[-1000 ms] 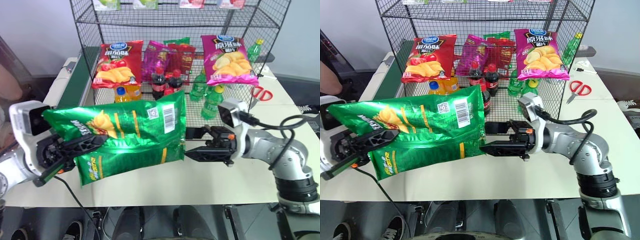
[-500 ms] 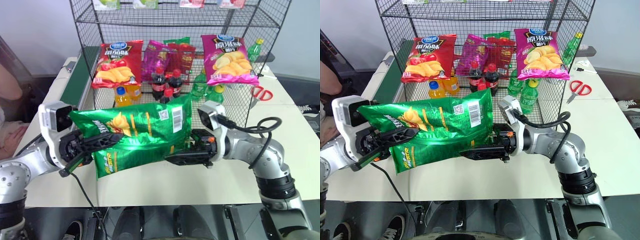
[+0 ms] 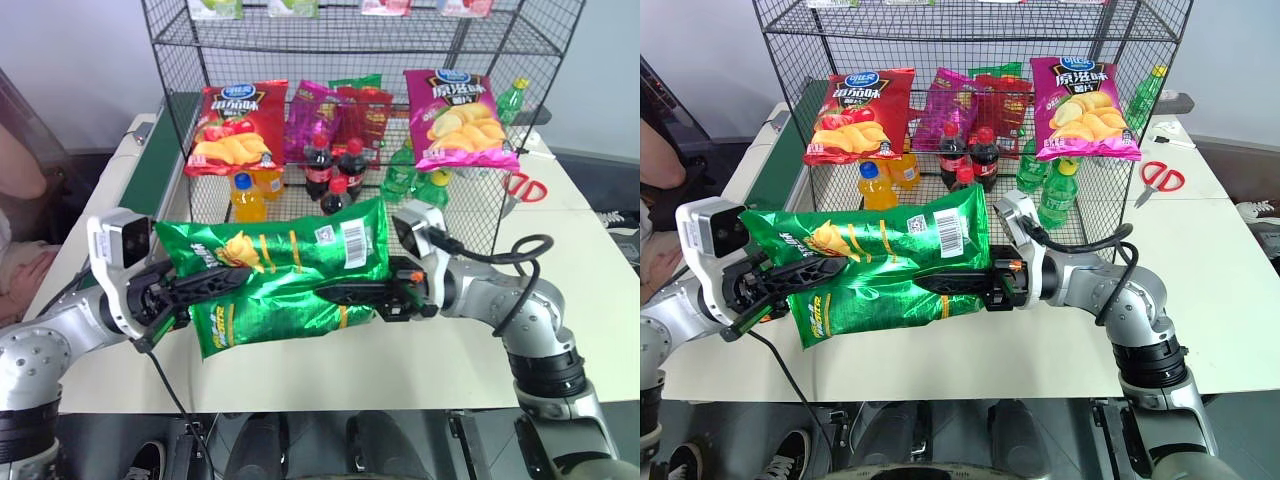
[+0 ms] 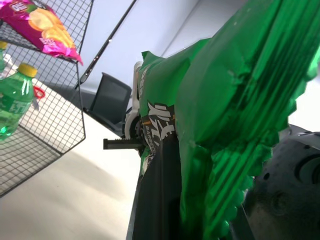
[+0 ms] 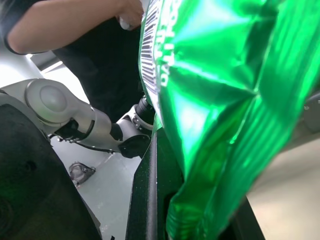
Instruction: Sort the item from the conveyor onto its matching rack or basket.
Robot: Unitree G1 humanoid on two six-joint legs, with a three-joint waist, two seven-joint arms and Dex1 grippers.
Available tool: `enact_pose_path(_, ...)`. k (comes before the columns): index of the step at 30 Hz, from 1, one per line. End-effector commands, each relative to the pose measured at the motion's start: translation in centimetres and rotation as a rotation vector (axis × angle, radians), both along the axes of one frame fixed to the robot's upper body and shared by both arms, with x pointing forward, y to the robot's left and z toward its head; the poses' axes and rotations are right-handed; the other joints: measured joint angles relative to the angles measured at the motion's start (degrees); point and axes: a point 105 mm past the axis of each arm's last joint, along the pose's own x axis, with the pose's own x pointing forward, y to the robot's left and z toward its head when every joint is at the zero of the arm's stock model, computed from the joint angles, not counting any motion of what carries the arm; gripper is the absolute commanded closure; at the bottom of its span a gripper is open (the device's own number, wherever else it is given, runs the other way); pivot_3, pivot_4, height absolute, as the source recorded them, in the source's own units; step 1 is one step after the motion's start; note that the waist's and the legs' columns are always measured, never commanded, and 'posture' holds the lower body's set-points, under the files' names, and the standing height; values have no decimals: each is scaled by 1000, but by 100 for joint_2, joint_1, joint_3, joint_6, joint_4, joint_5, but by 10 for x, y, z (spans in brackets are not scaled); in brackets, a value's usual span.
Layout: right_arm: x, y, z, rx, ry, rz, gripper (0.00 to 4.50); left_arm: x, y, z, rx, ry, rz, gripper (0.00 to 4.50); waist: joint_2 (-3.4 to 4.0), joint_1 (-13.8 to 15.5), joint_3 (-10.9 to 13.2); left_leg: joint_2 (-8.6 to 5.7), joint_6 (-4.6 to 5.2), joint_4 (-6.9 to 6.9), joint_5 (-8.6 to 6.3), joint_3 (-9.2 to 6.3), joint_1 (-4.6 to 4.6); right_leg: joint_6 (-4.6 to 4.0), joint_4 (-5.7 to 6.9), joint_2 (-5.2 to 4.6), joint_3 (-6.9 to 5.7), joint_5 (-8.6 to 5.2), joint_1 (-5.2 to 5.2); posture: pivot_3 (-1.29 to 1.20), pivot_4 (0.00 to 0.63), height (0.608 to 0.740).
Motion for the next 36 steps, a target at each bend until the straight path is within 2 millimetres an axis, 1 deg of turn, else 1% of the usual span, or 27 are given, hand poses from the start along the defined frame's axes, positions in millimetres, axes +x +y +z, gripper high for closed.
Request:
enact_pose_path(1, 3, -3, 8, 3, -94, -39, 4500, 1, 10, 4, 14, -30, 52, 2732, 0, -1, 0, 0, 0, 0, 0, 0, 0, 0, 0, 0, 0, 0, 0, 0, 150, 739)
enact_pose_path(2, 6, -4, 7, -22, -133, -69, 4500, 1, 12, 4, 19, -27, 60, 2295, 0, -3, 0, 0, 0, 0, 0, 0, 0, 0, 0, 0, 0, 0, 0, 0, 150, 739)
enact_pose_path(4, 13, -8, 8, -58, -218, -139, 4500, 2, 20, 2, 32, -31, 103, 1207, 0, -2, 0, 0, 0, -1, 0, 0, 0, 0, 0, -1, 0, 0, -1, 0, 150, 739)
enact_pose_path(6, 16, -15, 20, -37, -274, -206, 4500, 3, 31, -2, 54, -31, 159, 242, 0, -4, 0, 0, 0, -1, 0, 0, -1, 0, -1, -1, 0, 0, -2, 0, 150, 739)
enact_pose_path(7, 17, -17, 25, -29, -301, -234, 4500, 4, 34, -3, 62, -33, 184, 33, 2, -4, 1, 0, 0, -2, 0, 0, -1, 0, -1, -1, 0, 0, -3, 0, 150, 739)
enact_pose_path(9, 19, -22, 35, -35, -405, -305, 4500, 9, 43, -5, 72, -61, 262, 33, 2, 0, 1, 0, 0, -4, 0, 0, -1, 0, -2, -3, 0, 0, -3, 0, 150, 739)
enact_pose_path(12, 28, -27, 56, -57, -755, -478, 4500, 23, 55, -1, 91, -190, 430, 33, 1, 22, 1, -2, 0, -4, 0, 1, -1, 0, -7, -5, -1, 0, -1, 0, 150, 739)
enact_pose_path(14, 35, -33, 81, 5, -881, -611, 4500, 30, 56, 1, 82, -212, 468, 33, 0, 32, 1, -4, 0, -4, 0, 1, -2, 0, -8, -6, -1, 0, 0, 0, 150, 739)
enact_pose_path(15, 42, -38, 95, 16, -985, -718, 4500, 34, 56, 1, 82, -225, 489, 33, 1, 30, 1, -4, 0, -4, 0, 1, -2, 0, -7, -6, -1, 0, -1, 0, 150, 739)
enact_pose_path(16, 48, -42, 104, 13, -1065, -790, 4500, 37, 55, 1, 81, -235, 505, 33, 1, 30, 2, -3, -1, -4, 0, 1, -2, 0, -7, -6, -1, 0, -1, 0, 150, 739)
enact_pose_path(18, 55, -45, 111, -24, -1197, -863, 4500, 42, 54, 2, 70, -246, 520, 33, -1, 30, 0, -5, -1, -4, 1, 3, -3, 1, -6, -6, 0, 0, -3, 0, 150, 739)
enact_pose_path(19, 56, -46, 114, -44, -1301, -897, 4500, 42, 51, 2, 69, -251, 509, 33, -1, 28, 0, -4, -1, -4, 1, 3, -3, 1, -8, -5, -1, 0, -2, 0, 150, 739)
enact_pose_path(20, 58, -47, 116, -58, -1367, -917, 4500, 43, 49, 2, 73, -256, 503, 33, -1, 27, 0, -4, -1, -5, 1, 3, -3, 1, -10, -5, -1, 0, -2, 0, 150, 739)
enact_pose_path(22, 71, -50, 107, -217, -1578, -962, 4500, 45, 47, 0, 92, -266, 497, 33, -1, 25, 1, -4, -2, -5, 1, 5, -4, 1, -13, -5, 0, 0, -3, 0, 150, 739)
enact_pose_path(23, 77, -51, 99, -282, -1610, -954, 4500, 46, 46, -1, 103, -265, 492, 33, -1, 16, 1, -5, -2, -5, 1, 9, -5, 1, -13, -5, 3, 0, -5, 0, 150, 739)
enact_pose_path(24, 87, -54, 92, -394, -1726, -978, 4500, 47, 46, -1, 112, -272, 491, 33, -1, 10, 1, -5, -2, -5, 1, 9, -5, 1, -13, -5, 3, 0, -4, 0, 150, 739)
enact_pose_path(26, 94, -54, 85, -449, -1801, -963, 4500, 49, 44, -1, 128, -283, 499, 33, -1, -3, 1, -5, -4, -4, 2, 11, -4, 1, -9, -5, 6, 0, -7, 0, 150, 739)
enact_pose_path(30, 120, -59, 78, -620, -1890, -1021, 4500, 48, 43, -2, 159, -307, 504, 33, 1, -39, 2, -1, -8, -4, 5, 13, -4, 1, -4, 1, 11, 0, -11, 0, 150, 739)
enact_pose_path(33, 139, -68, 82, -730, -1876, -1143, 4500, 48, 46, 1, 191, -363, 556, 33, 1, -27, 2, 3, -12, -5, 7, 14, -4, 0, 1, 5, 14, 0, -15, 0, 150, 739)
enact_pose_path(34, 147, -70, 82, -783, -1865, -1183, 4500, 49, 48, 1, 213, -392, 583, 33, 1, -26, 2, 3, -12, -5, 8, 14, -4, 0, 1, 5, 14, 0, -15, 0, 150, 739)
enact_pose_path(36, 157, -68, 77, -840, -1843, -1211, 4500, 51, 53, 2, 244, -435, 642, 33, 1, -28, 2, 2, -13, -4, 8, 15, -4, 0, 1, 4, 14, 0, -13, 0, 150, 739)
